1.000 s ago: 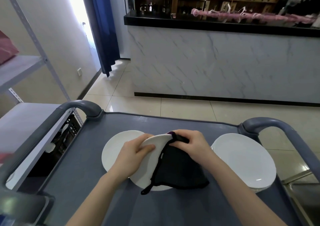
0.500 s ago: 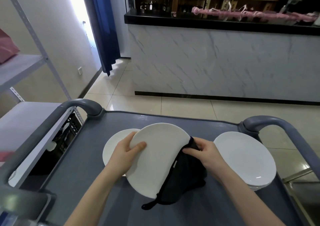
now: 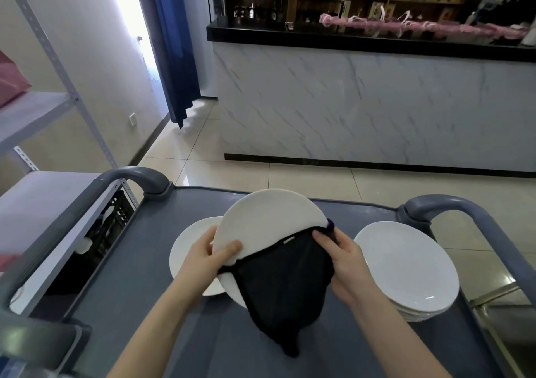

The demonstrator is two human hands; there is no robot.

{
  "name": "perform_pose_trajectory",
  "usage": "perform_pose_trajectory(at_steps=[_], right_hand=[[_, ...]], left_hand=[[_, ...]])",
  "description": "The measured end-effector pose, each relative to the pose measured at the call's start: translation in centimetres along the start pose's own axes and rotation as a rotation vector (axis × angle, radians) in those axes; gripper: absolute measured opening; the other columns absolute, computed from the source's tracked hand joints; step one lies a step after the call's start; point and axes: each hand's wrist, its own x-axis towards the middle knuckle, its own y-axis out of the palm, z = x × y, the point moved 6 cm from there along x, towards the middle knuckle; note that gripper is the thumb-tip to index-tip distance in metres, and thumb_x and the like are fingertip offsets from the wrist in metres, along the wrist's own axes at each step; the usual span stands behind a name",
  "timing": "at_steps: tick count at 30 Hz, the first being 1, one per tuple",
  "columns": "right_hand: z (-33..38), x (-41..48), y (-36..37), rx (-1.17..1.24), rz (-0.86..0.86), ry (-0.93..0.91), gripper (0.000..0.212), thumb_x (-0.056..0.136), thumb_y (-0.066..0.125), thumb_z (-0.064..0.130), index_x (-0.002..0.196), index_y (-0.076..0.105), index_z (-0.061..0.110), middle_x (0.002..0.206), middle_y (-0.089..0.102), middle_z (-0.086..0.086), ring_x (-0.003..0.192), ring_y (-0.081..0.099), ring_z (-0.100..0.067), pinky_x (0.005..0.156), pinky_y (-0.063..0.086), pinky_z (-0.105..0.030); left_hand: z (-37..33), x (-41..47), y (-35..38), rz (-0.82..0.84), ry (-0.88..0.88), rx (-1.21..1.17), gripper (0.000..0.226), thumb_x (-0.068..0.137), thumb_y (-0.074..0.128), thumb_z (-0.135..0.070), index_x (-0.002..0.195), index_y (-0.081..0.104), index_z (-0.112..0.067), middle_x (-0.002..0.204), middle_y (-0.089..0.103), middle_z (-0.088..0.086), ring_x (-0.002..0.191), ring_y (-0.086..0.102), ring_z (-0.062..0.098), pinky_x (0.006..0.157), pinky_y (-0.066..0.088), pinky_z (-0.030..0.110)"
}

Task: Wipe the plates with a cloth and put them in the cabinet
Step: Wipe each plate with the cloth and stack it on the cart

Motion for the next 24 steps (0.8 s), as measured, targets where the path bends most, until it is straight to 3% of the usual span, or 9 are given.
perform_pose_trajectory(at_steps=[2,5,11,13,16,21,24], right_hand=[[-1.3,-0.3,-0.7,0.072,-0.015,0.061,0.024,0.092,0.061,0.011,0.113,0.07,0.008,0.112,0.073,-0.013,0.101,0.07,-0.021,0.076,0.058,-0.027],[-1.5,-0.1,-1.6,-0.033,-0.032,0.069,0.024,0.091,0.064,0.012,0.113,0.07,0.007,0.111,0.073,-0.012,0.102,0.071,-0.022,0.076,0.058,-0.028],[3.0,1.4,0.9,-0.628,0.073,-0.165,0.017,0.081,0.075,0.005,0.097,0.076,0.011,0.092,0.076,-0.008,0.091,0.071,-0.022,0.083,0.055,-0.035],[3.6,1.7,3.2,-0.877,0.149,-0.262,0.017,0.078,0.078,0.007,0.094,0.077,0.012,0.086,0.075,-0.003,0.085,0.068,-0.015,0.082,0.052,-0.029],[3.2,1.8,5.6,-1.045,0.232,-0.33,0.018,0.079,0.078,0.014,0.096,0.078,0.017,0.086,0.075,0.005,0.085,0.066,-0.005,0.079,0.047,-0.018],[2.8,2.0,5.2,-0.989,0.246,-0.297,0.017,0.084,0.074,0.014,0.101,0.077,0.019,0.089,0.075,0.006,0.09,0.067,-0.008,0.082,0.049,-0.02],[2.0,1.8,2.6,-0.764,0.177,-0.218,0.015,0.086,0.071,0.009,0.099,0.076,0.016,0.092,0.075,-0.004,0.087,0.068,-0.011,0.083,0.052,-0.025]], left_hand=[[0.9,-0.3,0.7,-0.047,-0.019,-0.08,0.029,0.081,0.066,-0.041,0.108,0.067,-0.052,0.111,0.075,-0.009,0.102,0.071,0.013,0.086,0.058,0.035],[0.7,-0.2,0.9,-0.02,0.002,-0.056,0.025,0.093,0.065,-0.032,0.108,0.067,-0.052,0.111,0.075,-0.009,0.101,0.072,0.012,0.078,0.057,0.026],[-1.6,0.8,0.6,0.166,0.071,0.286,0.02,0.088,0.064,-0.041,0.107,0.067,-0.047,0.102,0.074,-0.011,0.094,0.07,0.008,0.079,0.056,0.024],[-1.8,1.2,0.9,0.193,0.104,0.399,0.013,0.096,0.063,-0.032,0.104,0.068,-0.04,0.097,0.071,-0.011,0.09,0.067,0.008,0.077,0.053,0.025],[-2.1,1.4,1.3,0.172,0.189,0.563,0.016,0.1,0.061,-0.025,0.104,0.067,-0.039,0.094,0.069,-0.015,0.09,0.062,0.002,0.076,0.045,0.02],[-2.0,1.3,0.8,0.063,0.228,0.509,0.015,0.1,0.061,-0.024,0.103,0.069,-0.036,0.097,0.069,-0.02,0.095,0.061,0.002,0.079,0.044,0.017],[-1.5,0.6,0.1,0.009,0.182,0.32,0.013,0.094,0.063,-0.034,0.102,0.071,-0.04,0.098,0.072,-0.016,0.091,0.065,0.003,0.073,0.048,0.014]])
